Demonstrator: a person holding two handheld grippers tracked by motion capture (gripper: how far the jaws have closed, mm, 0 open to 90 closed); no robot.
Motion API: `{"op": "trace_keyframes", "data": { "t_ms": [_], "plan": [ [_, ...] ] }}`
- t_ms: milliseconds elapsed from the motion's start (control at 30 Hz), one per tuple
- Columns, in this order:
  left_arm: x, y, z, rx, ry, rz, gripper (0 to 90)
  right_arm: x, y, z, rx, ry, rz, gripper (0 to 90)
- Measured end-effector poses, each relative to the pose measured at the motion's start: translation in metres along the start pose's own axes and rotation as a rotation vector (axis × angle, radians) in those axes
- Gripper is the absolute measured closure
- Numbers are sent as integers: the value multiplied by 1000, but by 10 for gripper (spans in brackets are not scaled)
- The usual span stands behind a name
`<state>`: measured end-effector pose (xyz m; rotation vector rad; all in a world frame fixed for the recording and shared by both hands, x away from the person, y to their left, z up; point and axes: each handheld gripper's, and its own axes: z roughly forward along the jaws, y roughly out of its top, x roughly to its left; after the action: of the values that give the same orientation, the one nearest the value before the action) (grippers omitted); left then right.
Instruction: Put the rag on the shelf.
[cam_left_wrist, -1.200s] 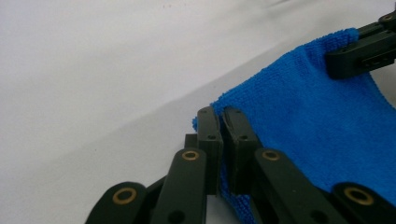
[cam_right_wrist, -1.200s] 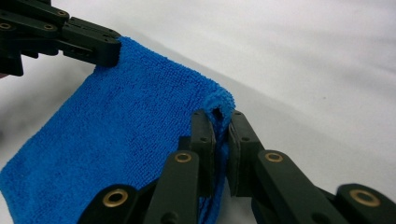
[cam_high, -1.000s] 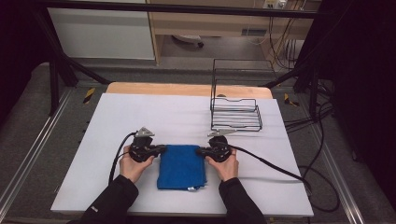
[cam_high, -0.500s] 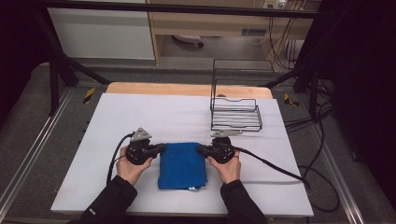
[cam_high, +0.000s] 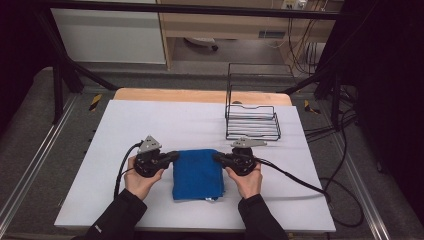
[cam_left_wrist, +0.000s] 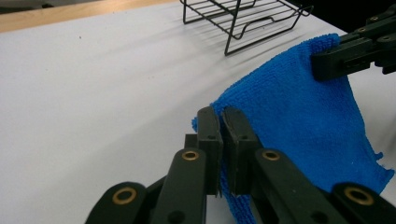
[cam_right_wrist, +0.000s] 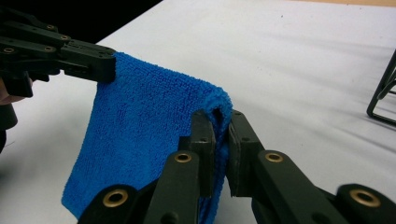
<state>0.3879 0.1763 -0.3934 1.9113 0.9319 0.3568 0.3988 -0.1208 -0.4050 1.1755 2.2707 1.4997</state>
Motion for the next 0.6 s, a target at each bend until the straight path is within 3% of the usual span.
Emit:
{"op": "trace_keyframes", "data": {
  "t_ms": [600],
  "plan": [
    [-12,17,-8,-86,-7,30,858,3,12,-26,-102,-4,-20,836]
  ]
}}
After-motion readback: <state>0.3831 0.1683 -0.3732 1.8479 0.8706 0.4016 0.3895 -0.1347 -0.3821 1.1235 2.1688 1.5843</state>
